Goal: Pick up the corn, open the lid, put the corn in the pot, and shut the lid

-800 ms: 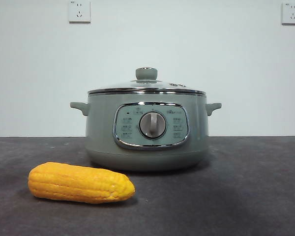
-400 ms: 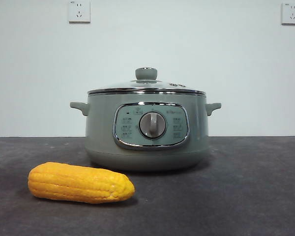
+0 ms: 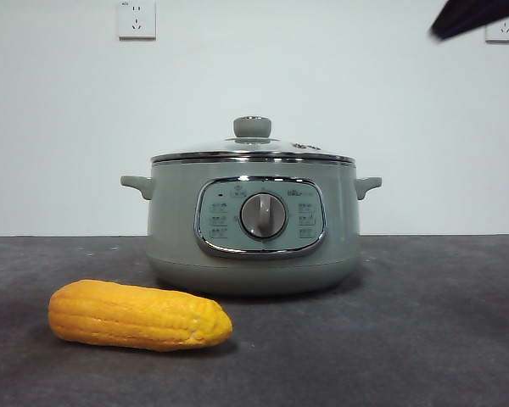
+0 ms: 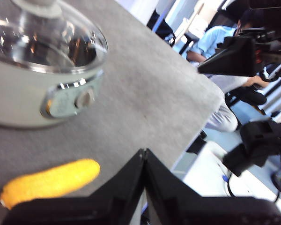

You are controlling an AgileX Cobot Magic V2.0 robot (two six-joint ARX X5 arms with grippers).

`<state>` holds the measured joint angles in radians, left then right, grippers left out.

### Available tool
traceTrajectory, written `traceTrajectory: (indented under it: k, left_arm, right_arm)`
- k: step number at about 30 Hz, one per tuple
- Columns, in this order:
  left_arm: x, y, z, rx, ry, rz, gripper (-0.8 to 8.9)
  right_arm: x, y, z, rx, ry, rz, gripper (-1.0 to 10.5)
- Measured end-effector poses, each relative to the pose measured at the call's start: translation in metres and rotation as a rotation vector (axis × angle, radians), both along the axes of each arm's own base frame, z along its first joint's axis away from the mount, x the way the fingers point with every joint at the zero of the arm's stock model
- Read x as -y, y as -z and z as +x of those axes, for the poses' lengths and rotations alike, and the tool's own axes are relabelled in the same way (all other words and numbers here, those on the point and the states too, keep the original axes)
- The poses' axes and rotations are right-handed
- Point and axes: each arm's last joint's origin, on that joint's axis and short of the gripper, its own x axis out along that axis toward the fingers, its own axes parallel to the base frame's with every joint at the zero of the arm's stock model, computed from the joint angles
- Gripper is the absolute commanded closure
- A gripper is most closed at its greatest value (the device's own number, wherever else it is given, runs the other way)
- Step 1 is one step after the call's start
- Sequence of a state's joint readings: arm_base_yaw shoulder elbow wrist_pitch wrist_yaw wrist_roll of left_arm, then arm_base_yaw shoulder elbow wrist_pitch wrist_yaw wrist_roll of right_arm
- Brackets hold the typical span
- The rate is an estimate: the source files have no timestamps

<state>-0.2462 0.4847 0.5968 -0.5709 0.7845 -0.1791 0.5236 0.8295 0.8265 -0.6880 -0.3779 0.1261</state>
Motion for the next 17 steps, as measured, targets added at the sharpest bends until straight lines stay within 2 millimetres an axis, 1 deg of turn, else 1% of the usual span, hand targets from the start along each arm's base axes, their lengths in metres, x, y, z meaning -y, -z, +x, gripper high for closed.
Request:
traceTrajectory:
  k: [4,9,11,13,17]
  left_arm:
    - [0.002,0.002,-0.002,-0.029,0.028,0.008,8.2]
    - [0.006,0.003,-0.005,-0.037,0.074,0.01,8.2]
    - [0.007,0.003,-0.006,-0.041,0.086,0.011,8.2]
    - [0.008,0.004,-0.006,-0.043,0.094,0.012,8.2]
    - [0.008,0.004,-0.006,-0.043,0.096,0.012,8.2]
  right_arm:
    - [-0.035,0.014,-0.001,-0.02,-0.099,-0.111,9.2]
    - [-0.084,0.031,-0.006,-0.054,-0.261,-0.193,6.4]
    - [-0.101,0.036,-0.007,-0.068,-0.312,-0.218,5.4]
    - [-0.118,0.038,-0.007,-0.075,-0.341,-0.248,5.0]
    - [-0.151,0.038,-0.002,-0.049,-0.372,-0.304,4.9]
